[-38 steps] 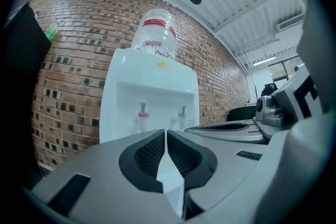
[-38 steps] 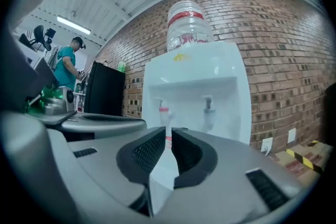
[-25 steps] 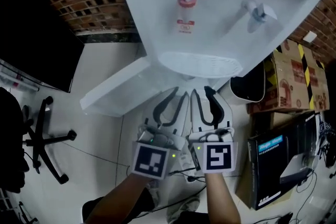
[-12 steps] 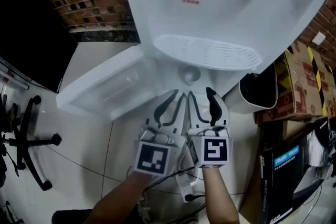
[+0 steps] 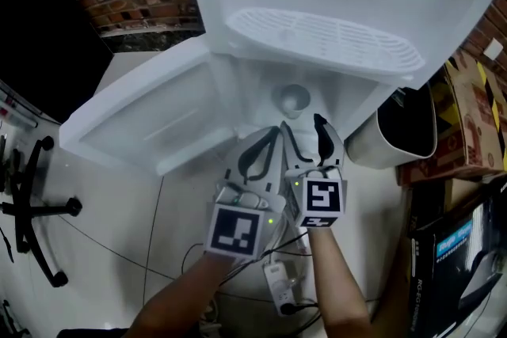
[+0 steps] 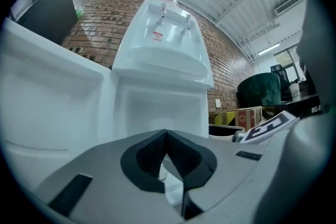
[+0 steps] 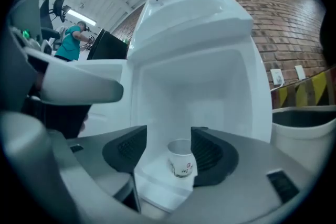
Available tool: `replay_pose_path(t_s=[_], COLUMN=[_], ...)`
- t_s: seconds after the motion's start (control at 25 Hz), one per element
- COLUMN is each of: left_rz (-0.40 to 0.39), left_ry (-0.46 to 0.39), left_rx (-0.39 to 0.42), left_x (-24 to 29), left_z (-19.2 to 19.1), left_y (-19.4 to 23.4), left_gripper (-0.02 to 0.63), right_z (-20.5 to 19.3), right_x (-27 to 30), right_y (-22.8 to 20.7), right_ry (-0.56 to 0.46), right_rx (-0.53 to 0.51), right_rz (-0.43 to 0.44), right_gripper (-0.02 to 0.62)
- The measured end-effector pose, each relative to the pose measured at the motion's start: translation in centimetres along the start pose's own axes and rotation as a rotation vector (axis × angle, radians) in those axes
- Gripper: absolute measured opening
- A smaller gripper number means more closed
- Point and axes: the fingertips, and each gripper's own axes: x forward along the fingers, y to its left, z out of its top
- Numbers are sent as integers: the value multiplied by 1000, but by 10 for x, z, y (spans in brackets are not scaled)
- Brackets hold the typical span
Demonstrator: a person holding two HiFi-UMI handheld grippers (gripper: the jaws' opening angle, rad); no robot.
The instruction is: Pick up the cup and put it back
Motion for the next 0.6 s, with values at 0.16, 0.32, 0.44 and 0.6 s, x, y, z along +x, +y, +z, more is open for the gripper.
replay_pose_path(t_s=[0.16, 0.32, 0.44, 0.6], left_rz=[-32, -40, -31, -21], left_ry=[34, 51, 55, 72], left_rx=[25, 28, 10, 10], left_x=[-3, -1, -2, -7], left_z=[-16, -29, -33, -38], left_y=[-4, -1, 3, 11], left_gripper=[0, 0, 0, 0], right_z=[-28, -50, -63, -72], right_x=[27, 51, 69, 87], right_y=[-15, -24, -25, -32], right_ry=[4, 28, 46, 68], right_rx=[48, 65, 62, 52], right_rz=[-59, -83, -71, -83], right_gripper=[330, 347, 385, 385])
